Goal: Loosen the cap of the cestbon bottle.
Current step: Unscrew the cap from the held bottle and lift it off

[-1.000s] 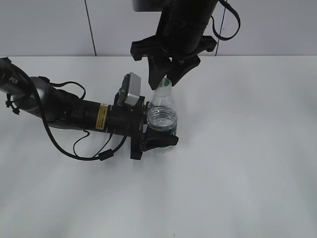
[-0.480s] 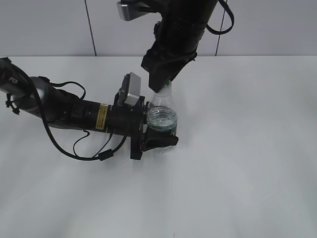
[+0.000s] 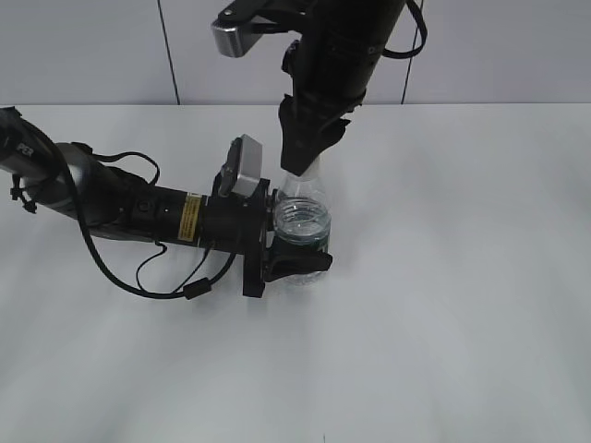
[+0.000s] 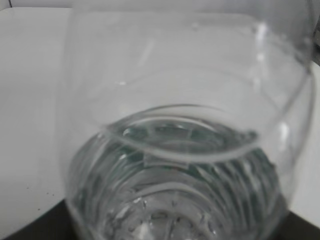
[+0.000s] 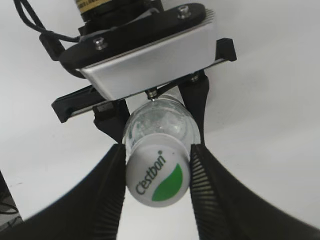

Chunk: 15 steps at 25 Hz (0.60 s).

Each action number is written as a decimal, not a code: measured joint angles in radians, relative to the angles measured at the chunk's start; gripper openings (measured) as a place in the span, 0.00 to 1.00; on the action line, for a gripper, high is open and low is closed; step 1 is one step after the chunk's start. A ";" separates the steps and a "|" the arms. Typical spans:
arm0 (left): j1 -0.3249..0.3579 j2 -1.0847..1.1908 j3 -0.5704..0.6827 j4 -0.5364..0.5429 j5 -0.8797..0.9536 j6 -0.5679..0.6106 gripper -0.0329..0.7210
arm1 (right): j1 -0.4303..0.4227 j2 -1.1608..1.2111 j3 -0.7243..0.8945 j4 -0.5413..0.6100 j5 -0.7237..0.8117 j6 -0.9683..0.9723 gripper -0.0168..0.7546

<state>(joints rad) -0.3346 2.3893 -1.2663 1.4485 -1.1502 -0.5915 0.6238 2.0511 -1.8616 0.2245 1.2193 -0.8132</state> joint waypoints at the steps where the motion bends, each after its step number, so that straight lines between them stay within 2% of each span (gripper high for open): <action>1: 0.000 0.000 0.000 0.001 0.000 0.000 0.59 | 0.000 0.000 0.000 0.000 0.000 -0.029 0.41; 8: 0.000 0.000 0.000 0.007 -0.002 0.000 0.59 | 0.000 0.000 0.000 0.000 0.002 -0.204 0.41; 15: 0.000 0.000 -0.002 0.013 -0.004 0.000 0.59 | 0.002 0.000 0.000 -0.029 0.004 -0.257 0.41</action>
<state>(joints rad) -0.3346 2.3893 -1.2680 1.4614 -1.1544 -0.5915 0.6257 2.0511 -1.8616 0.1956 1.2228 -1.0700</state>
